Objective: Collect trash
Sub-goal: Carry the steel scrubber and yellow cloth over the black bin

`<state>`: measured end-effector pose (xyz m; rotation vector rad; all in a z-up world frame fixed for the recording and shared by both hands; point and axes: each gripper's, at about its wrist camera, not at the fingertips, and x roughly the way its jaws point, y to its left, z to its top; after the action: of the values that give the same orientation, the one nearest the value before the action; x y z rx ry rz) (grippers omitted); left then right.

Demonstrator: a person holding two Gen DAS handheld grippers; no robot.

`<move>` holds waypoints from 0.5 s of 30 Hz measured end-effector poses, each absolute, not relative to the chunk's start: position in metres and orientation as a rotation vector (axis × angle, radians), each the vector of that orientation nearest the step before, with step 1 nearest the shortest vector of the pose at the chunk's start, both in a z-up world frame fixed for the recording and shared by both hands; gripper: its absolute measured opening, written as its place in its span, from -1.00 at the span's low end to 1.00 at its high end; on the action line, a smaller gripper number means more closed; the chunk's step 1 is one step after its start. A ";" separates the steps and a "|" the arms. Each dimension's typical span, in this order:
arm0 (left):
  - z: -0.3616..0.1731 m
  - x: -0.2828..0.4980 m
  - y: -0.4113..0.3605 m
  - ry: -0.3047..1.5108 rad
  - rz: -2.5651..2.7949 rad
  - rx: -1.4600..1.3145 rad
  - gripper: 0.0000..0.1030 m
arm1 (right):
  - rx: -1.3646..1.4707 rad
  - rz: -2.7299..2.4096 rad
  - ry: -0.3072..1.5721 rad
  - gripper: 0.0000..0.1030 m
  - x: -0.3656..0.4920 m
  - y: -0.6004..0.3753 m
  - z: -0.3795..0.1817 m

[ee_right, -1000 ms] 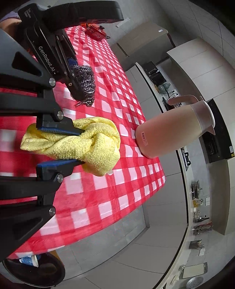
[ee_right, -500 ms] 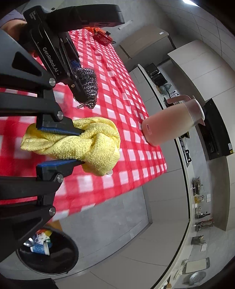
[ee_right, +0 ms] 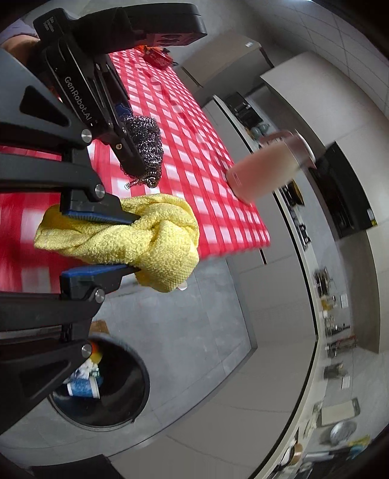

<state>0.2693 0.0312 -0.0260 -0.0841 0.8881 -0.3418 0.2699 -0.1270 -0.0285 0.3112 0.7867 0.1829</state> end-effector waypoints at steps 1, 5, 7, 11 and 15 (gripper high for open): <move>-0.026 0.269 0.024 0.889 -0.353 -0.080 -0.06 | 0.318 0.170 0.785 -0.50 0.267 -0.136 -0.029; -0.027 0.267 -0.008 0.900 -0.402 -0.065 -0.06 | 0.342 0.119 0.786 -0.50 0.260 -0.171 -0.032; -0.027 0.266 -0.023 0.904 -0.423 -0.054 -0.06 | 0.352 0.093 0.787 -0.50 0.256 -0.187 -0.034; -0.028 0.265 -0.051 0.914 -0.462 -0.041 -0.06 | 0.362 0.040 0.784 -0.50 0.243 -0.220 -0.037; -0.031 0.264 -0.076 0.926 -0.489 -0.028 -0.06 | 0.373 -0.003 0.789 -0.50 0.236 -0.246 -0.042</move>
<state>0.2636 -0.0757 -0.0305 -0.0284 0.9258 -0.4889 0.2359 -0.2465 -0.0422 0.3728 0.7892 -0.0028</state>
